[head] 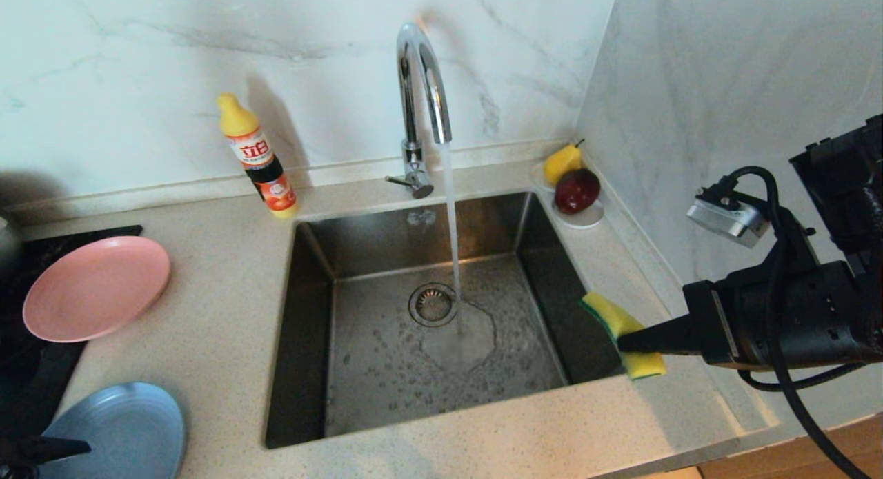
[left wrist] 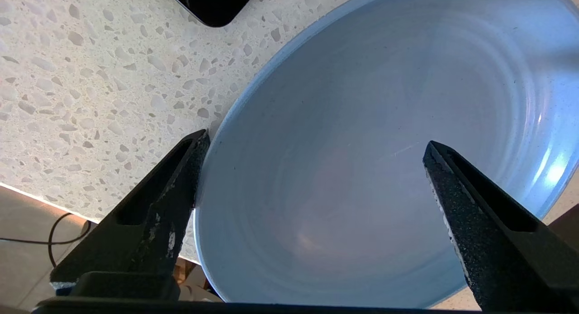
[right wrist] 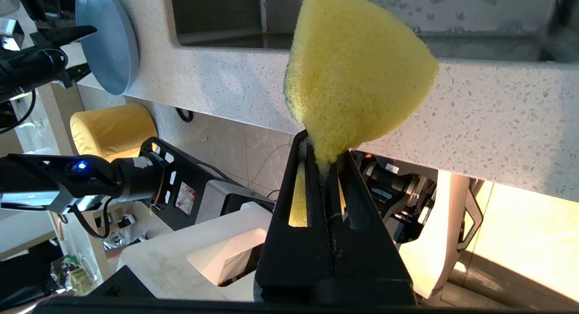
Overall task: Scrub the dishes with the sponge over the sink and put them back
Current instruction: Wash the plate
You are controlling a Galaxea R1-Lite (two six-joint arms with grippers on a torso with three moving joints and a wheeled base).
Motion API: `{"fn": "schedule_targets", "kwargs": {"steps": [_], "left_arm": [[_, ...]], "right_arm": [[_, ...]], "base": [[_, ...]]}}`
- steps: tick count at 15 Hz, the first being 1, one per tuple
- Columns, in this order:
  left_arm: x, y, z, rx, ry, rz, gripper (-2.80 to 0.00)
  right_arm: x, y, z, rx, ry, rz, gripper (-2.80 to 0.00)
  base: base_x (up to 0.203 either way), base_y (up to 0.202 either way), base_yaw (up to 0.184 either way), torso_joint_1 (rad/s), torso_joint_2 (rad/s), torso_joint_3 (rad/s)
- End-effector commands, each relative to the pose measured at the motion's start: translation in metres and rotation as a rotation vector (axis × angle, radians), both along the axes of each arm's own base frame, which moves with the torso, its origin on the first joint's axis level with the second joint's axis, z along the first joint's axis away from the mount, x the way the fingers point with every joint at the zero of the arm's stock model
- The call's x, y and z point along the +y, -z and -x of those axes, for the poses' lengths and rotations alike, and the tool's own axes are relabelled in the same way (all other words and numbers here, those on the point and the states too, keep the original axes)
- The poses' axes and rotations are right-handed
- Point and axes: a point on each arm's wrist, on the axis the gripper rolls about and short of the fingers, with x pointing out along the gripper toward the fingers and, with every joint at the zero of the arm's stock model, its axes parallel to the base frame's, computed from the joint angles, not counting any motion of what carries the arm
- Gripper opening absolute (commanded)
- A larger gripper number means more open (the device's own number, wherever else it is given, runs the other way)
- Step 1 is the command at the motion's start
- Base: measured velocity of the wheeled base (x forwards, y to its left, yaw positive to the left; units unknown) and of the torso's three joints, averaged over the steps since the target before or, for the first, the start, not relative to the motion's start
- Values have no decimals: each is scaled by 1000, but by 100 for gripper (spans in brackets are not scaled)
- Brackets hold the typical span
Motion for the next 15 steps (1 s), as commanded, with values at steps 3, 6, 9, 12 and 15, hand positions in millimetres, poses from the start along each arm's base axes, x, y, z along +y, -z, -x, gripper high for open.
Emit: {"fn": "schedule_targets", "kwargs": {"steps": [3, 6, 9, 12, 15], "left_arm": [[6, 6, -5, 22, 12, 4, 0], [12, -4, -14, 57, 7, -79, 0], [6, -6, -25, 103, 39, -136, 0], [-9, -8, -34, 102, 84, -132, 0], [-18, -11, -38, 102, 89, -116, 0]], "right_arm": [[0, 3, 0, 9, 0, 2, -280], [0, 3, 0, 8, 0, 1, -280], [0, 3, 0, 10, 0, 0, -280], [-1, 4, 3, 17, -11, -6, -280], [-3, 3, 5, 14, -10, -9, -280]], "base": [[0, 0, 0, 0, 0, 0], [0, 0, 0, 0, 0, 0], [0, 0, 0, 0, 0, 0], [0, 0, 0, 0, 0, 0], [0, 0, 0, 0, 0, 0]]}}
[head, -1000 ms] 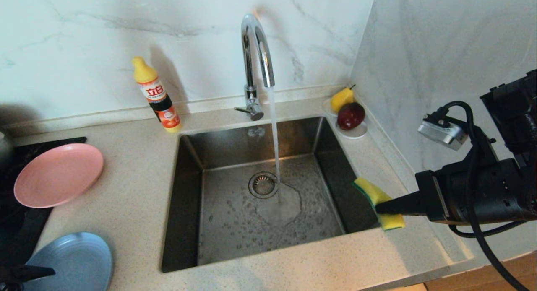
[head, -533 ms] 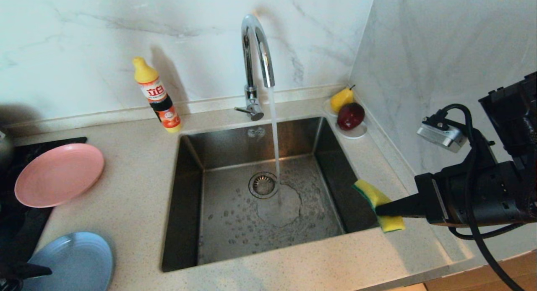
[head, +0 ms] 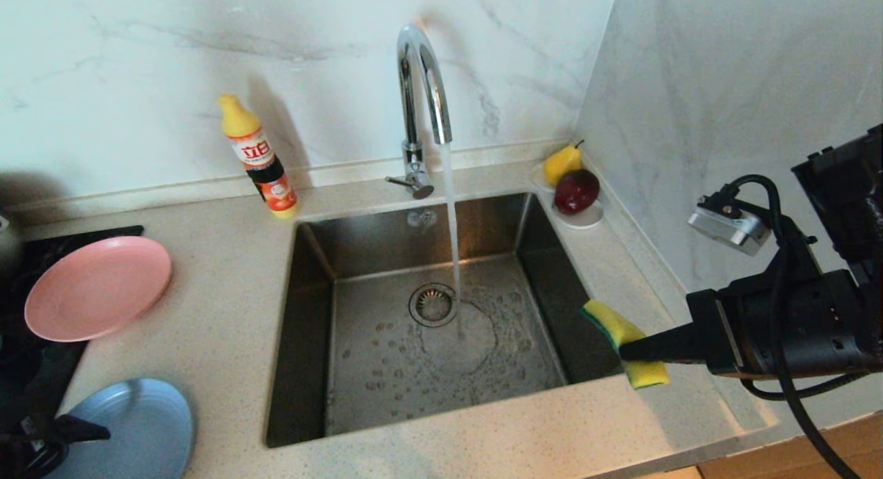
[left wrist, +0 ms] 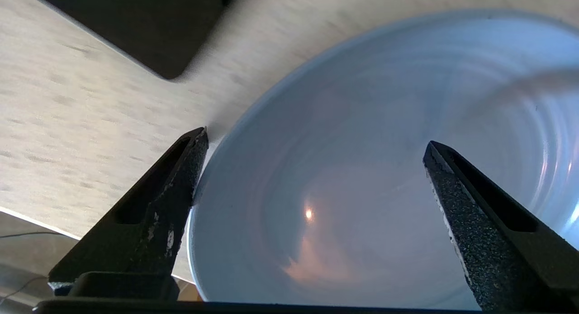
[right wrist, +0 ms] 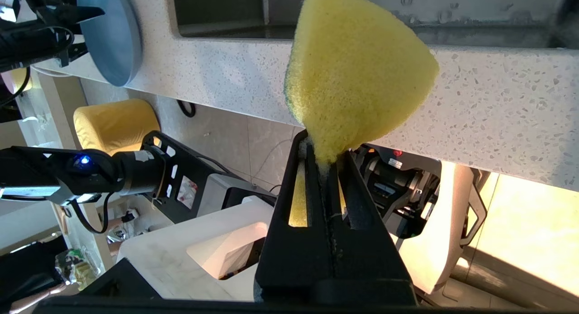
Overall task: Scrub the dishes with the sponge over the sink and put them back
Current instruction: Wash the plate
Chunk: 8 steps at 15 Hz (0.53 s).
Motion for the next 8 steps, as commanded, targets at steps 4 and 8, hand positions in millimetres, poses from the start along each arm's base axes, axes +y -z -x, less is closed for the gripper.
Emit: {"fn": "schedule_targets", "kwargs": {"steps": [4, 8], "left_arm": [[-5, 0, -1, 8, 13, 0, 0], [-5, 2, 0, 15, 9, 0, 0]], "right_arm": [[-3, 0, 2, 4, 4, -3, -280], [-3, 0, 3, 4, 3, -5, -280]], "base": [[0, 0, 0, 0, 0, 0], [0, 0, 0, 0, 0, 0]]}}
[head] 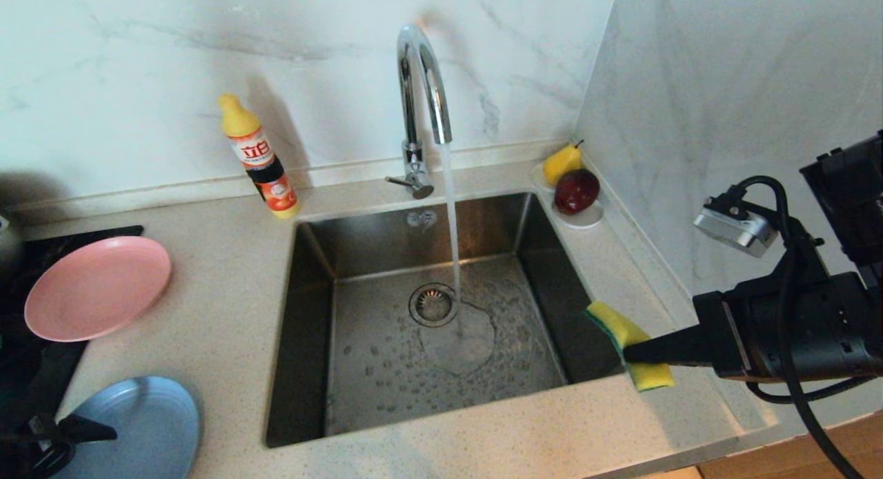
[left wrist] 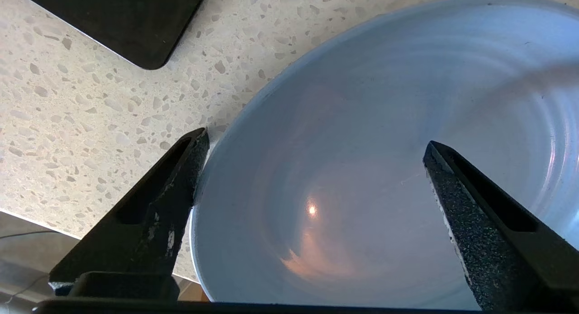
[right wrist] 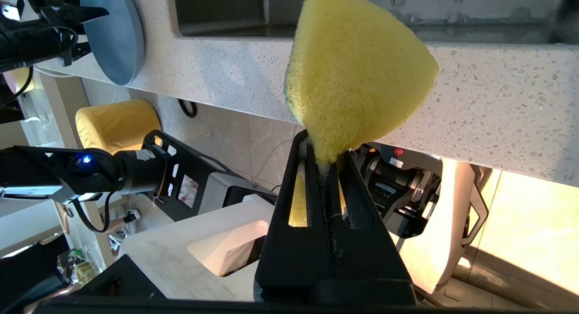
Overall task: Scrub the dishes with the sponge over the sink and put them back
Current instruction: Wash the plate
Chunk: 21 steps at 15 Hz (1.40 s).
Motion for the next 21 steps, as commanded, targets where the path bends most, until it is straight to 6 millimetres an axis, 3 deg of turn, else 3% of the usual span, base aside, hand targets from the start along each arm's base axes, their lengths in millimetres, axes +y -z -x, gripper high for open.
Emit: {"fn": "schedule_targets", "kwargs": {"steps": [1, 8, 14, 21], "left_arm": [[1, 2, 0, 6, -7, 7, -280], [9, 6, -4, 9, -38, 26, -280], [24, -5, -6, -43, -122, 24, -280], [19, -48, 1, -196, -134, -57, -280]], "right_arm": [[0, 0, 0, 2, 0, -2, -280], [1, -1, -1, 2, -3, -6, -280], [2, -2, -2, 0, -3, -7, -280], [4, 0, -5, 10, -5, -1, -280]], "base": [[0, 0, 0, 0, 0, 0], [0, 0, 0, 0, 0, 0], [0, 0, 0, 0, 0, 0], [0, 0, 0, 0, 0, 0]]}}
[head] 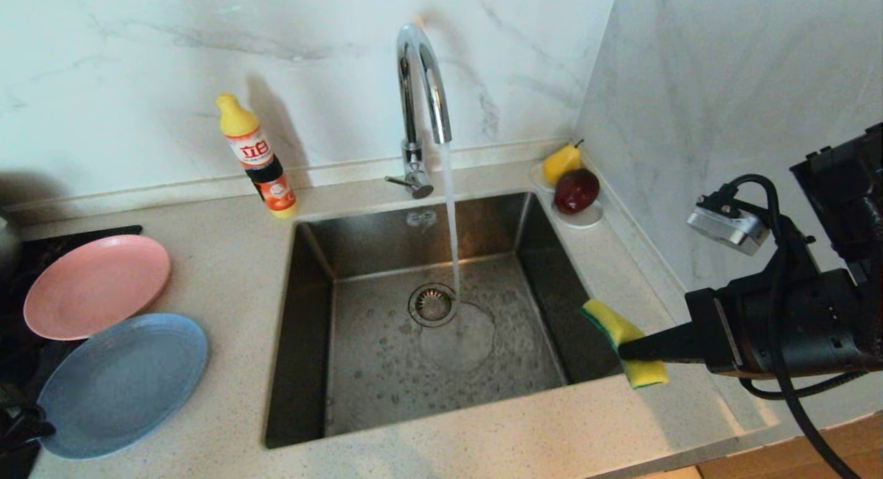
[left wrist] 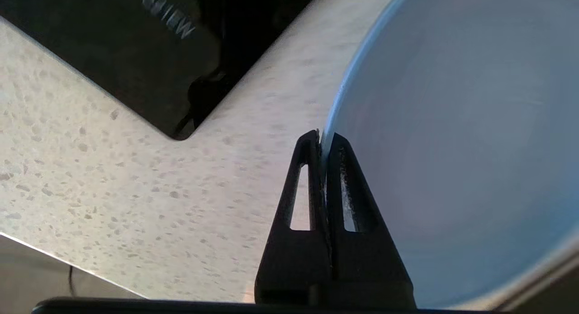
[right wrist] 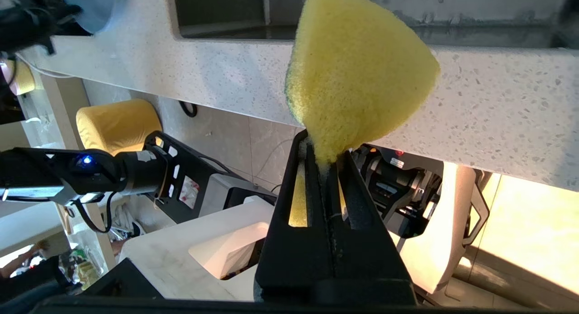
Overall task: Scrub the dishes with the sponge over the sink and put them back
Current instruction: Wash the plate
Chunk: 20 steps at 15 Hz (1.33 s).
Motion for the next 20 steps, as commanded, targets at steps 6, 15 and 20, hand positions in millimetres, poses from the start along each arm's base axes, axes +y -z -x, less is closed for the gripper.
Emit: {"fn": "schedule_targets", "kwargs": {"steps": [6, 15, 20], "left_arm": [[-16, -39, 12, -155, 76, -90, -280], [-42, -42, -7, -211, 297, -68, -280], [-111, -70, -58, -248, 442, -53, -280]], "right_arm": [[-1, -2, 2, -6, 0, -6, -280], [0, -2, 2, -8, -6, -4, -280], [1, -4, 1, -12, -8, -7, -280]], "base": [[0, 0, 0, 0, 0, 0], [0, 0, 0, 0, 0, 0], [0, 0, 0, 0, 0, 0]]}}
